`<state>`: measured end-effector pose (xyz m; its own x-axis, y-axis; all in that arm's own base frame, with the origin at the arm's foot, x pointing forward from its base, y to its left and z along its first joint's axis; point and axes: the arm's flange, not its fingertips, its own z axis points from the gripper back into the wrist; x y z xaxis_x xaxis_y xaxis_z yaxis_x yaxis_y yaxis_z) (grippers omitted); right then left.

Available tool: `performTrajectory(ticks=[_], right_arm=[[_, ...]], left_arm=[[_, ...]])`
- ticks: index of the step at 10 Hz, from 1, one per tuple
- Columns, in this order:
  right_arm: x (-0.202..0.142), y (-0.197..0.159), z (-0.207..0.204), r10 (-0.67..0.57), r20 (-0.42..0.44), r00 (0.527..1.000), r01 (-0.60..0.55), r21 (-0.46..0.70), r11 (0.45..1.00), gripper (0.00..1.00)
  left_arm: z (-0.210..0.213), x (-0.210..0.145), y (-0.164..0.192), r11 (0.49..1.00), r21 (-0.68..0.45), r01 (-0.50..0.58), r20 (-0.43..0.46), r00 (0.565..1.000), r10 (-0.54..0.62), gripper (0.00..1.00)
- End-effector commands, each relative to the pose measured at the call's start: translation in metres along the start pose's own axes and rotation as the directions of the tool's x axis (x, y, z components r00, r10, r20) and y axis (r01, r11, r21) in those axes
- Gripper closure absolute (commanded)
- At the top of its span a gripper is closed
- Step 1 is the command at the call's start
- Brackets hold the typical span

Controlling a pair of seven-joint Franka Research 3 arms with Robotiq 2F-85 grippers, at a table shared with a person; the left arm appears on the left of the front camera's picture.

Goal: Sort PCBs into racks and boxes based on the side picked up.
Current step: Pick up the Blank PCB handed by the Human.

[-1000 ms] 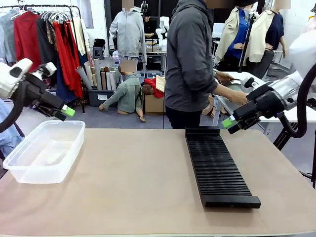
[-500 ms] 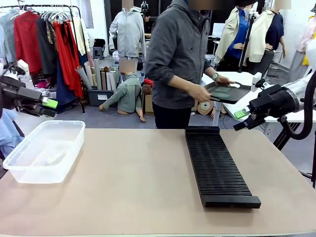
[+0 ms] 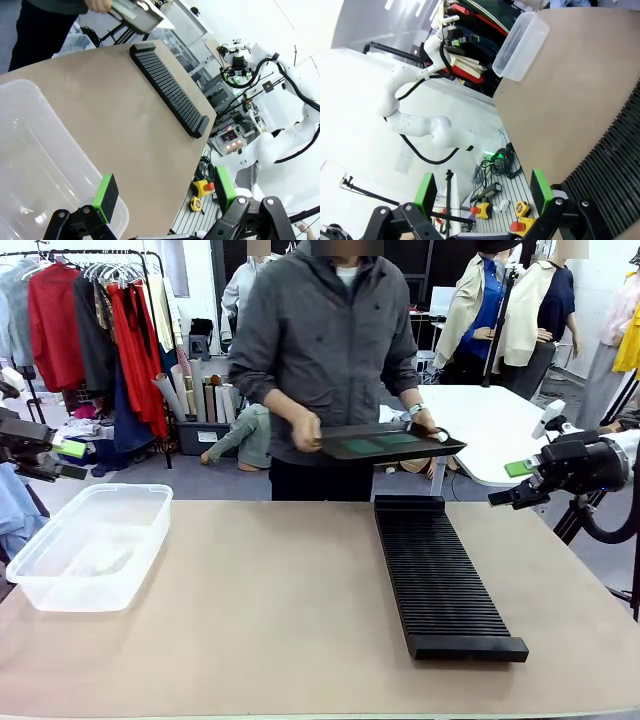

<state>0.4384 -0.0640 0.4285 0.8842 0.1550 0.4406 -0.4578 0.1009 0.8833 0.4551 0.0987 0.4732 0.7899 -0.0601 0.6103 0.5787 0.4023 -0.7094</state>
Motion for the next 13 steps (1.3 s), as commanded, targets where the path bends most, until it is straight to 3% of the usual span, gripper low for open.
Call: performTrajectory(ticks=[1, 3, 4, 13], right_arm=[[0.0014, -0.0051, 0.0048, 0.019, 0.040, 0.999, -0.021, 0.043, 0.999, 0.00], [-0.0007, -0.0009, 0.0061, 0.070, 0.079, 0.994, -0.071, 0.011, 0.997, 0.00], [-0.0050, -0.0072, 0.0071, -0.013, 0.025, 1.000, 0.013, 0.023, 1.000, 0.00], [-0.0050, -0.0072, 0.0071, -0.013, 0.025, 1.000, 0.013, 0.023, 1.000, 0.00]], left_arm=[[-0.0032, 0.0043, 0.0024, 1.000, -0.002, 0.027, 0.006, 1.000, -0.027, 0.00], [-0.0087, 0.0072, 0.0040, 0.997, 0.018, 0.068, -0.009, 0.998, -0.068, 0.00], [0.0001, -0.0001, 0.0009, 1.000, 0.002, 0.001, 0.000, 1.000, -0.001, 0.00], [0.0001, -0.0001, 0.0009, 1.000, 0.002, 0.001, 0.000, 1.000, -0.001, 0.00]])
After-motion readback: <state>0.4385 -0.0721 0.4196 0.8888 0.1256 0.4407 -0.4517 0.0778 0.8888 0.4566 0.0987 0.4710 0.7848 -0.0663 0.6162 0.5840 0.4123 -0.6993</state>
